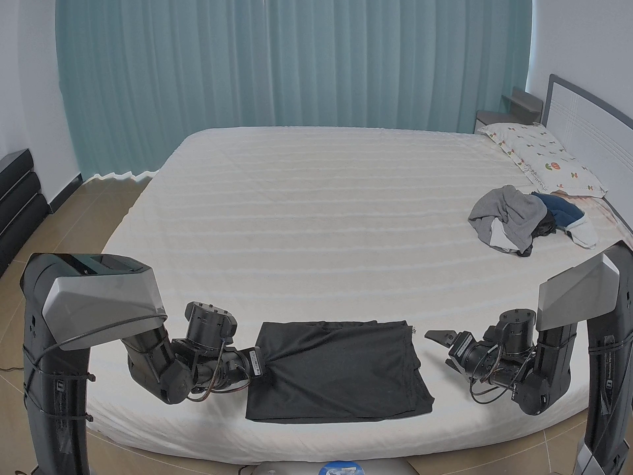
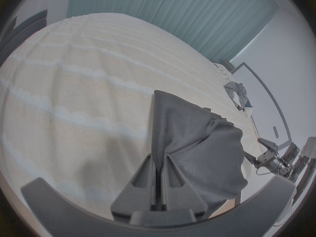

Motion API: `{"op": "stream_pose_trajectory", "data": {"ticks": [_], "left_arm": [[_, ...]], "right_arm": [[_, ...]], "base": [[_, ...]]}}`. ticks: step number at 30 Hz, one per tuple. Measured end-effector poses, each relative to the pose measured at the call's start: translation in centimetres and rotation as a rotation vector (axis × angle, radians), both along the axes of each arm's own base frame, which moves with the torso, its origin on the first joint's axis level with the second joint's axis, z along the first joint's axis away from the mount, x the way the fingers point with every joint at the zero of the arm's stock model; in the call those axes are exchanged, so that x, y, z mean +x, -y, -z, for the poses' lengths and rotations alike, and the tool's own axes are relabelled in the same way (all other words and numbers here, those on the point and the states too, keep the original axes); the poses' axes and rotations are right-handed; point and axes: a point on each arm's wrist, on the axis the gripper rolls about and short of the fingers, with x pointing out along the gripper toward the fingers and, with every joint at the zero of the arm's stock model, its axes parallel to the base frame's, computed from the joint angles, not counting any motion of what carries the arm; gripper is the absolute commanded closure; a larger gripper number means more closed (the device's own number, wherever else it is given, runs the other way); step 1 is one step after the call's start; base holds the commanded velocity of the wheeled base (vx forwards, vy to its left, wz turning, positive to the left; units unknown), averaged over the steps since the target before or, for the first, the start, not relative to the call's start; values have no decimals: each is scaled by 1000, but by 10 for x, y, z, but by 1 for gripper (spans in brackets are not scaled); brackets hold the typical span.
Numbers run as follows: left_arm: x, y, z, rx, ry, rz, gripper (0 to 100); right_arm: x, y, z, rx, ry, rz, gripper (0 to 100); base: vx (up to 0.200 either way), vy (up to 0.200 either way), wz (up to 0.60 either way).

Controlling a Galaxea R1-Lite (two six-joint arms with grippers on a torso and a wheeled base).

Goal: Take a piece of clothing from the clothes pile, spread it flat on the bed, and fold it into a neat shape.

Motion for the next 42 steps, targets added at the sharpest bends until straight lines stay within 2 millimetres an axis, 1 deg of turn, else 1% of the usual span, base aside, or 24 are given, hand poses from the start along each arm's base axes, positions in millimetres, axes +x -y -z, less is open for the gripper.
{"op": "stream_pose_trajectory", "data": {"ticks": [11,12,19,27,31,36,42], "left_arm": [[-4,1,1,1,-12,0,100],[-4,2,1,1,-14,3,0],[-9,3,0,2,-21,8,0],[-12,7,-9,-45,-28,-19,0],[-9,7,-19,-80,-10,-44,0],[-3,3,-33,-101,35,-60,0],[-2,-3,-50,-104,85,-94,0]], "right_arm": [[0,0,0,-1,1,-1,0],[0,0,0,-2,1,0,0],[0,0,0,-2,0,-2,0],[-1,0,0,-3,-2,-2,0],[-1,0,-1,-5,4,-3,0],[-1,0,-10,-36,44,-14,0],[-10,0,-22,-159,113,-62,0]], "base": [[0,0,0],[0,0,0],[0,0,0],[0,0,0],[0,0,0],[0,0,0],[0,0,0]]}}
